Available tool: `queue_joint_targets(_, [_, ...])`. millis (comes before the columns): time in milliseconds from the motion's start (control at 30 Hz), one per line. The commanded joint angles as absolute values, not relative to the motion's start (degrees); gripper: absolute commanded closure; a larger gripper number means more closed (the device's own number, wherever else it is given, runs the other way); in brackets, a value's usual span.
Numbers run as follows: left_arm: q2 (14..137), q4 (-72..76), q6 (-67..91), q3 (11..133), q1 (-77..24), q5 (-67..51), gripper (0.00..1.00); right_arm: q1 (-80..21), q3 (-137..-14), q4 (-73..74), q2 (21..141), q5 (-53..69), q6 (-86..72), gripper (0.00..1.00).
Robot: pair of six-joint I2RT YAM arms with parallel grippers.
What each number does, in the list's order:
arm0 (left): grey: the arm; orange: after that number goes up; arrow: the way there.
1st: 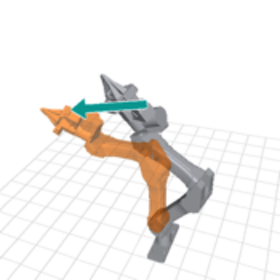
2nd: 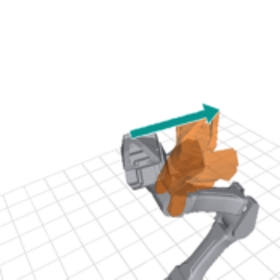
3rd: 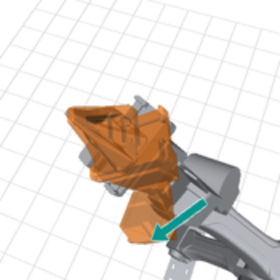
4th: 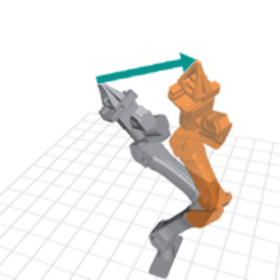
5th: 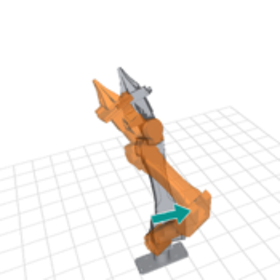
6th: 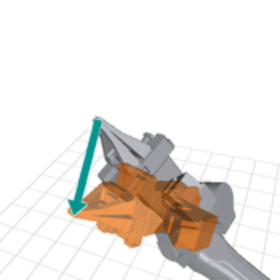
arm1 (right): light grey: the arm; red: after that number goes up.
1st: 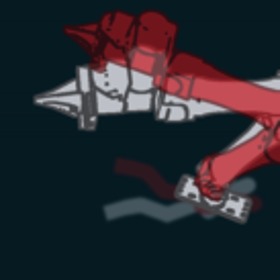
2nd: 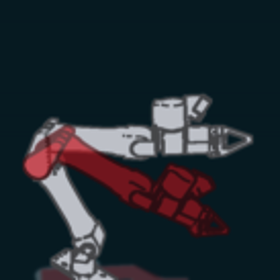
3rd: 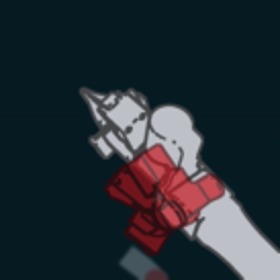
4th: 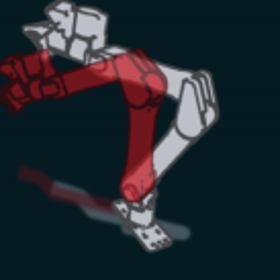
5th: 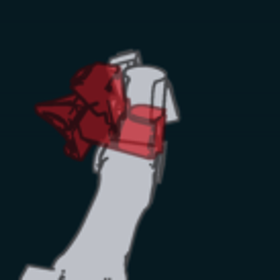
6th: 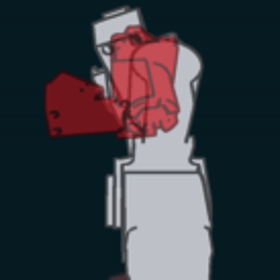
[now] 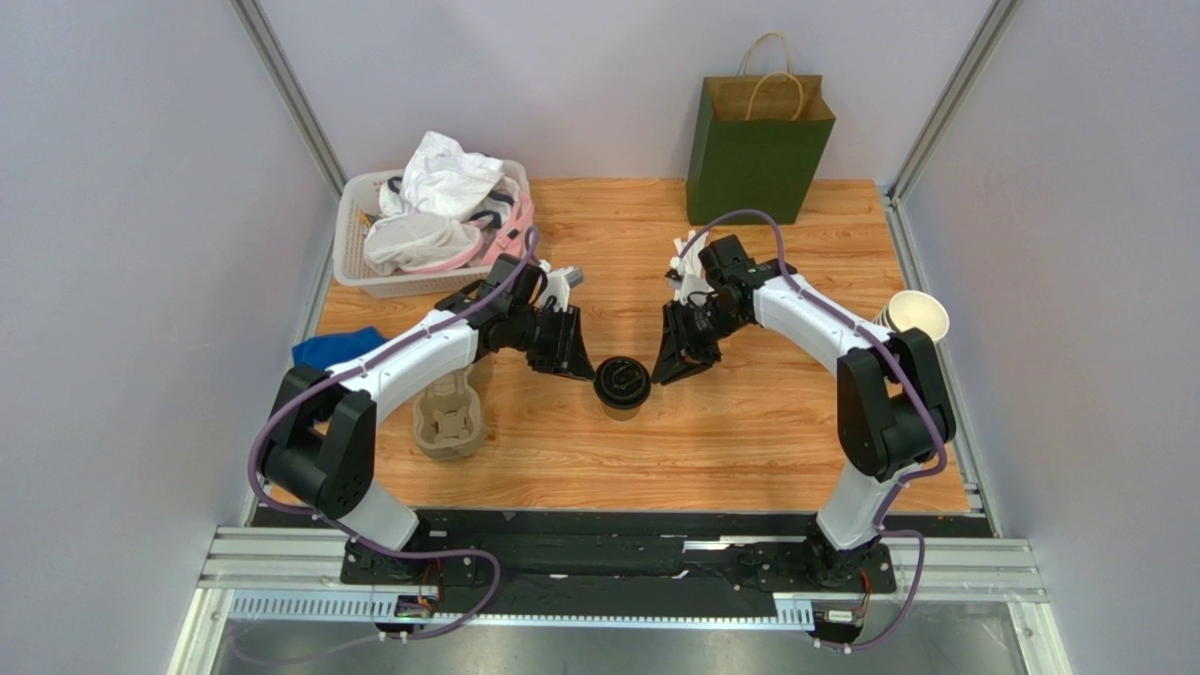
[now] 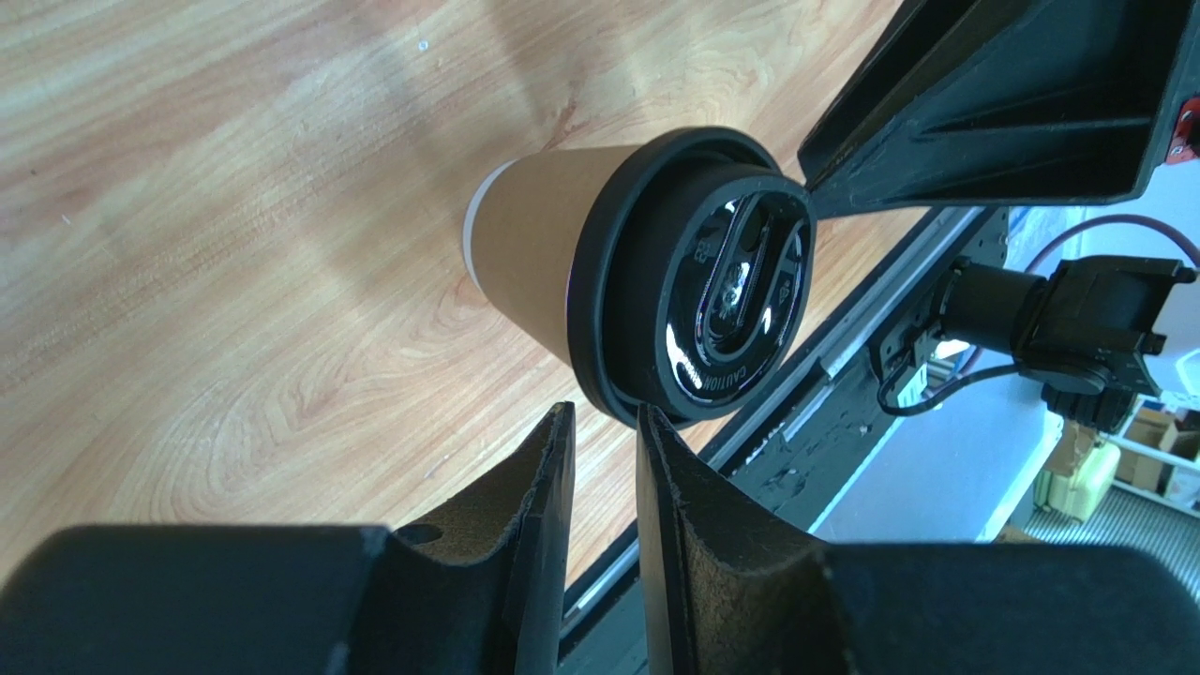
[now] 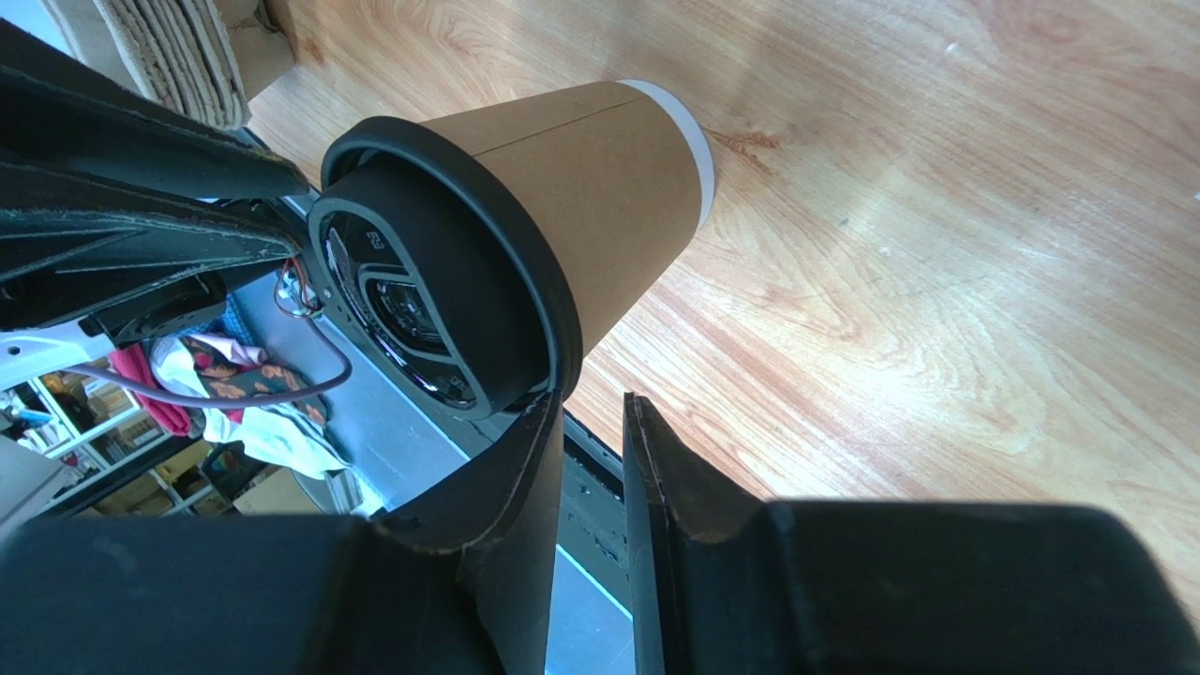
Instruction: Pack the takeout coffee
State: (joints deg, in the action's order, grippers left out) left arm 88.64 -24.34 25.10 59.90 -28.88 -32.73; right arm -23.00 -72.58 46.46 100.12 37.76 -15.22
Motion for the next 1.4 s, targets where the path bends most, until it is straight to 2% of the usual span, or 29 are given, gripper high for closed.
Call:
queue_joint_targets(0, [89.4,-22.1,24.0,62.6,-28.8,-33.7,0.69,-23.7,-74.3,44.6,100.0,39.6,-15.7,0.74])
queue_joint_targets(467, [92.4,-21.0,23.5,63.5,-29.7,-33.2,0.69,-24.3,-74.4,44.6,101.7,38.8,-15.6,0.76])
queue_joint_targets(600, [93.3,-21.6,23.4,62.9,-29.8,-32.4,0.75,-24.4,-74.4,44.6,102.3,38.0,-15.5,0.80])
queue_joint_targets(733, [94.2,-23.0,23.3,62.2,-29.8,-31.4,0.87,-24.6,-74.6,45.2,103.1,36.9,-15.3,0.88])
queue_joint_targets(933, [95.7,-23.6,23.6,61.3,-29.8,-30.2,0.99,-25.1,-74.9,46.0,104.6,35.3,-14.4,0.99])
queue_joint_targets(1367, [102.1,-26.6,24.3,63.0,-29.9,-27.5,1.00,-25.5,-74.9,46.4,107.0,32.9,-13.8,1.00])
